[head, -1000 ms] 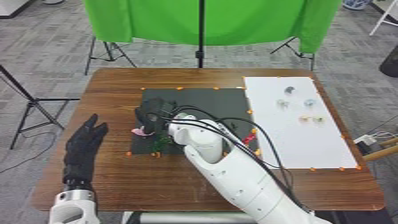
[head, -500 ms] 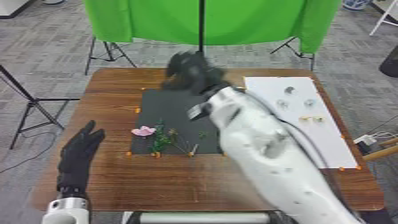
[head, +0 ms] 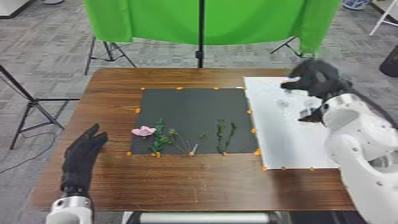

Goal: Arrange flowers

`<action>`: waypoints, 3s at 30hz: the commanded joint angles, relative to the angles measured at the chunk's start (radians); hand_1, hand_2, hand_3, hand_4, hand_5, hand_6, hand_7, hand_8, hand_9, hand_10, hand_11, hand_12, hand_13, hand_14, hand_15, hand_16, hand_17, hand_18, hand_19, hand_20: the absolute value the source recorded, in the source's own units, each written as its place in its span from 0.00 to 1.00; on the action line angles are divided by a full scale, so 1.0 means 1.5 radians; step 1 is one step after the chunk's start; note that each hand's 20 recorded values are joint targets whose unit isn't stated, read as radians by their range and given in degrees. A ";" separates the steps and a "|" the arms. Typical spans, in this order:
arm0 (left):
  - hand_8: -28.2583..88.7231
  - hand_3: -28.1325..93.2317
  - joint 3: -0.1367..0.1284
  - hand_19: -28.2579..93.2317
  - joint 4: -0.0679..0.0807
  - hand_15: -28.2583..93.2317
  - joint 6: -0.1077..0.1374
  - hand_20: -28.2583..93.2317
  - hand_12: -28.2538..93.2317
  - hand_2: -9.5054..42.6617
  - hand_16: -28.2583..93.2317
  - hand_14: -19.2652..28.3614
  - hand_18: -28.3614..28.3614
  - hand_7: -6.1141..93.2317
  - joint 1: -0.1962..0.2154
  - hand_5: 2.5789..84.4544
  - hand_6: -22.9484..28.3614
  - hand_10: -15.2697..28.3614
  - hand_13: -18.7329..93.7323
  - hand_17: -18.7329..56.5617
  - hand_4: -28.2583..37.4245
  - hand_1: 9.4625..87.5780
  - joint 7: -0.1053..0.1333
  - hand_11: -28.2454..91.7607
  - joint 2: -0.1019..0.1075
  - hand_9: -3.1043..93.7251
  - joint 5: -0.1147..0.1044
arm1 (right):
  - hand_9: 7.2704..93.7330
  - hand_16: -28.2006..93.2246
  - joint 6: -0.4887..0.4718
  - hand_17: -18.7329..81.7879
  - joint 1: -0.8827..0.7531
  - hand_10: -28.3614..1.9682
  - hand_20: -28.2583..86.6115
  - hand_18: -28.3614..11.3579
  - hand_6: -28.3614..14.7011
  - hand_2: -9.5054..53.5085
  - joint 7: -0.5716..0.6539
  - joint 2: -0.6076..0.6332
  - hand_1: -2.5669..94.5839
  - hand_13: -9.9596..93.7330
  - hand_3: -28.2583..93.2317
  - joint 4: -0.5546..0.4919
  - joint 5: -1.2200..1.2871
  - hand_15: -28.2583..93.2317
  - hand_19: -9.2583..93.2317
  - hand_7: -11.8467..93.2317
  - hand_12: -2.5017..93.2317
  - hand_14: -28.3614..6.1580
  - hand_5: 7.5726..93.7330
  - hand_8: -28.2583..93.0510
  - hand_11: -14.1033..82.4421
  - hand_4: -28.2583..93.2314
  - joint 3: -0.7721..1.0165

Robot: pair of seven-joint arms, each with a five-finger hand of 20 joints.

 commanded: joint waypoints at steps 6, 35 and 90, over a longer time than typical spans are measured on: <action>0.19 0.76 0.005 0.27 -0.005 0.31 -0.018 0.39 0.35 0.00 0.26 0.70 0.72 0.13 0.000 0.45 0.53 0.62 0.47 0.34 0.03 0.17 -0.004 0.36 -0.011 0.48 0.000 | 0.75 0.52 -0.054 0.76 -0.059 0.43 0.76 0.34 0.67 0.00 0.045 -0.015 0.39 0.86 0.75 0.085 -0.093 0.80 1.00 0.28 0.29 0.60 0.64 0.17 0.38 0.14 0.015; 0.19 0.76 0.003 0.27 -0.010 0.31 -0.022 0.39 0.35 0.01 0.26 0.70 0.72 0.12 0.013 0.45 0.53 0.62 0.47 0.34 0.04 0.16 -0.006 0.36 -0.007 0.48 -0.013 | 0.99 0.51 0.196 0.86 -0.086 0.64 0.76 0.45 0.60 0.00 0.051 -0.012 0.70 0.97 0.68 0.089 -0.064 0.75 1.00 0.33 0.47 0.78 0.82 0.35 0.26 0.13 -0.023; 0.19 0.77 0.034 0.27 0.012 0.31 -0.021 0.39 0.35 0.04 0.26 0.70 0.72 0.12 -0.039 0.46 0.53 0.62 0.47 0.34 0.03 0.15 0.015 0.35 0.013 0.48 -0.016 | 0.95 0.53 -0.009 0.84 0.332 0.64 0.78 0.47 0.62 0.00 0.025 -0.485 0.68 0.95 0.68 0.455 0.092 0.76 1.00 0.33 0.46 0.79 0.78 0.33 0.25 0.14 -0.355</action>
